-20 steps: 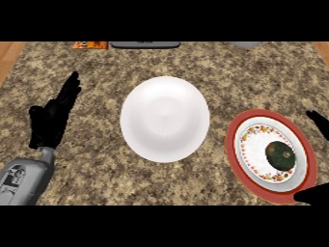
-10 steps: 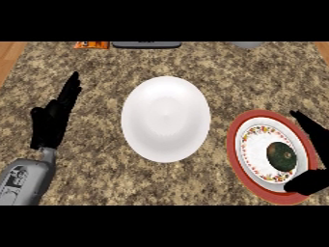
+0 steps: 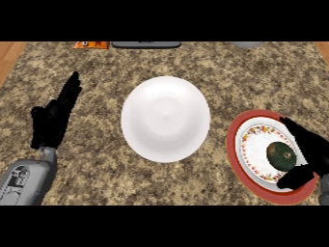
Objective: Pick the squash from the plate and place it in the plate
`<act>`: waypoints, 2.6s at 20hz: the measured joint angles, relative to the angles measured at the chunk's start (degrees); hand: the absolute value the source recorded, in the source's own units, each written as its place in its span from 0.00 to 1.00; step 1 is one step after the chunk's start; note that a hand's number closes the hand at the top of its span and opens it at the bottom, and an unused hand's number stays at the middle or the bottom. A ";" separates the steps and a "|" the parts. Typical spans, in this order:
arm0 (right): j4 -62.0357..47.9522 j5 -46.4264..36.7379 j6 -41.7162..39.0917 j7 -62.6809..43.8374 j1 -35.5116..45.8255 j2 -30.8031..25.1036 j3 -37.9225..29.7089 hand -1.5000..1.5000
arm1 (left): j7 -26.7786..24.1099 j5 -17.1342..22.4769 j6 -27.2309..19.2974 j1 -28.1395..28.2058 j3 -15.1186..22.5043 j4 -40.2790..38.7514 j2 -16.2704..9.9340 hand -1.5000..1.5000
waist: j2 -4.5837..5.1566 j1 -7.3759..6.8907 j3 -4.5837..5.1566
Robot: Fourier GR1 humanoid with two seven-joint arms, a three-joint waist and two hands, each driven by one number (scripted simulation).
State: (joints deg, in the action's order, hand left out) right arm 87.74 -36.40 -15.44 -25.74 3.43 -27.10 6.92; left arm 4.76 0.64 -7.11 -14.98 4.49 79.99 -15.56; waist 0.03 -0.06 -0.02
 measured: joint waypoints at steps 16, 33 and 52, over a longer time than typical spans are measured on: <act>-10.12 -9.40 5.47 9.82 1.46 4.47 -4.30 1.00 | 0.10 -3.14 4.33 1.90 -3.99 1.86 2.55 0.50 | -0.09 0.02 0.08; -0.02 -17.33 13.78 13.05 -4.61 7.37 -4.87 1.00 | 0.89 -6.25 4.98 1.28 -5.35 2.14 4.89 0.50 | -0.14 0.40 0.02; 18.58 -14.76 12.57 10.91 8.19 17.81 3.94 1.00 | 2.04 -5.39 6.73 0.58 -6.90 2.65 4.56 0.50 | -0.04 -0.21 0.05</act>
State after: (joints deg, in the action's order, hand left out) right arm 106.33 -51.16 -2.87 -14.82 11.62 -9.28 10.86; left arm 6.81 -4.74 -0.39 -14.41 -2.40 82.64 -11.00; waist -0.01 -0.27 0.03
